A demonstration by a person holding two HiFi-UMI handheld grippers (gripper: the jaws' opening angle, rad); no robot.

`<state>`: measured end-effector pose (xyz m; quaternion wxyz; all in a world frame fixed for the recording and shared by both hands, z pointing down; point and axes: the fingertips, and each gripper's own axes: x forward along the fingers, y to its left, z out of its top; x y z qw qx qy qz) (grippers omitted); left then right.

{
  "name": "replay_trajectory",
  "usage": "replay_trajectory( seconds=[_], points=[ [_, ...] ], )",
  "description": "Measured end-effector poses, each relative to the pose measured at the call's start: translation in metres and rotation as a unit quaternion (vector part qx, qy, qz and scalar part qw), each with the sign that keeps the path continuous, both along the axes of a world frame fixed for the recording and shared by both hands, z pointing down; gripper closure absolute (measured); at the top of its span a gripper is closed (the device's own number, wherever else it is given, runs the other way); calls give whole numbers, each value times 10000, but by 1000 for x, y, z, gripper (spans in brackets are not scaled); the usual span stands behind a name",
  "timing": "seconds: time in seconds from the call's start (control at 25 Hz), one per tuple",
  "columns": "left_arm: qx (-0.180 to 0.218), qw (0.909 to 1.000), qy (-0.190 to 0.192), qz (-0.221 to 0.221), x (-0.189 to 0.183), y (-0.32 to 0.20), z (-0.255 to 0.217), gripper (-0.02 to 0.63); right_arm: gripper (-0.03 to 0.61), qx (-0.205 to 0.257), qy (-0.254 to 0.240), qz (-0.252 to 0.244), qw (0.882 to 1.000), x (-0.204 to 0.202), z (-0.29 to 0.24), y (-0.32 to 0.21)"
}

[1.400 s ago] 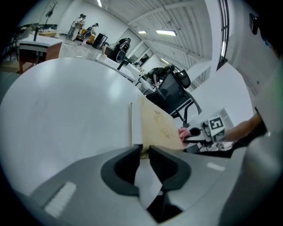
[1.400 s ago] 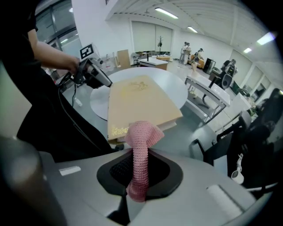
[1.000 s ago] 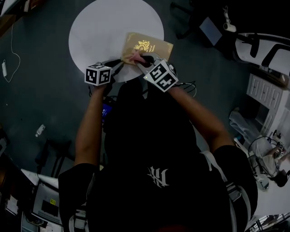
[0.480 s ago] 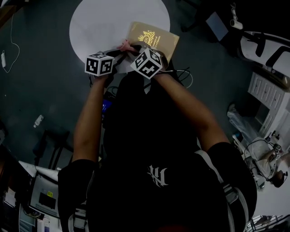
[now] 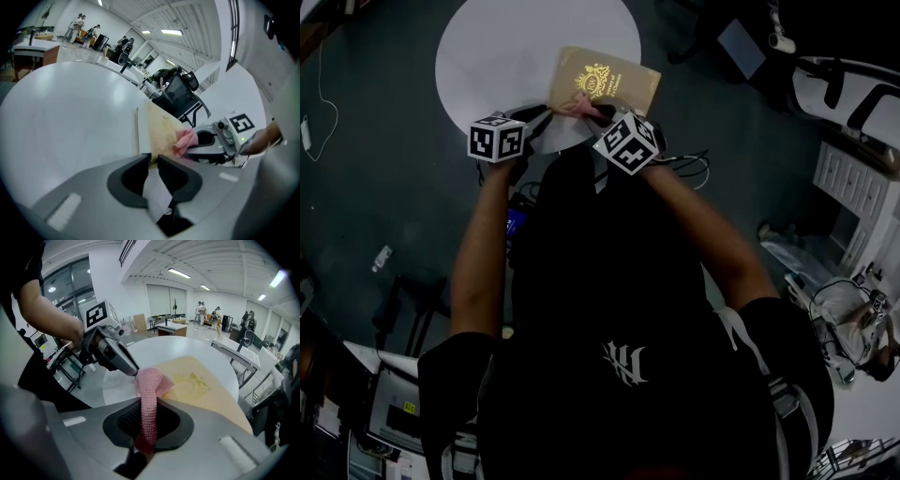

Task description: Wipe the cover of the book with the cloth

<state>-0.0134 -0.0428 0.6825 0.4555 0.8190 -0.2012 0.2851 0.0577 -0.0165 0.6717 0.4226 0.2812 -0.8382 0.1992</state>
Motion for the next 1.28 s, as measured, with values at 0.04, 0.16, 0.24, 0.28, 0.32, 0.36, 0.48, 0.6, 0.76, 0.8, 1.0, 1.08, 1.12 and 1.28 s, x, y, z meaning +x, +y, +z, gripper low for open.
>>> replay_trajectory(
  seconds=[0.04, 0.16, 0.24, 0.28, 0.32, 0.36, 0.48, 0.6, 0.76, 0.8, 1.0, 1.08, 1.12, 1.28],
  points=[
    [3, 10000, -1, -3, 0, 0, 0, 546, 541, -15, 13, 49, 10000, 6, 0, 3],
    [5, 10000, 1, -7, 0, 0, -1, 546, 541, -55, 87, 196, 9998, 26, 1, 12],
    [13, 10000, -9, 10, 1, 0, -1, 546, 541, -84, 153, 307, 9994, 40, 1, 19],
    [19, 10000, -14, 22, 1, 0, -1, 546, 541, -98, 188, 367, 9991, 48, 1, 23],
    [24, 10000, -18, 36, 1, 0, -2, 546, 541, -113, 226, 430, 9988, 57, 1, 26],
    [26, 10000, -25, 51, 1, 0, -2, 546, 541, -130, 268, 499, 9983, 66, 1, 30],
    [25, 9999, -45, 91, 1, 1, -2, 546, 541, -173, 392, 727, 9964, 94, 2, 41],
    [24, 9999, -49, 109, 3, 1, -2, 546, 541, -226, 568, 906, 9940, 121, 5, 50],
    [58, 9999, -83, 76, 3, -1, -2, 546, 541, -591, 1007, 1343, 9840, 165, 23, 66],
    [70, 9999, -90, 73, 3, 0, -3, 546, 541, -656, 964, 1528, 9814, 172, 23, 68],
    [118, 9998, 51, 178, 3, 6, -11, 471, 541, -364, -65, 2198, 9749, 167, -25, 56],
    [197, 9997, 100, 128, -2, 6, -23, 458, 541, -132, -645, 2274, 9716, 152, -55, 44],
    [273, 9995, 126, 94, -4, 5, -32, 457, 541, -11, -992, 2297, 9682, 143, -72, 36],
    [819, 9956, 445, -41, 1, 0, -90, 488, 540, 426, -2235, 1991, 9532, 112, -145, 11]
  ],
)
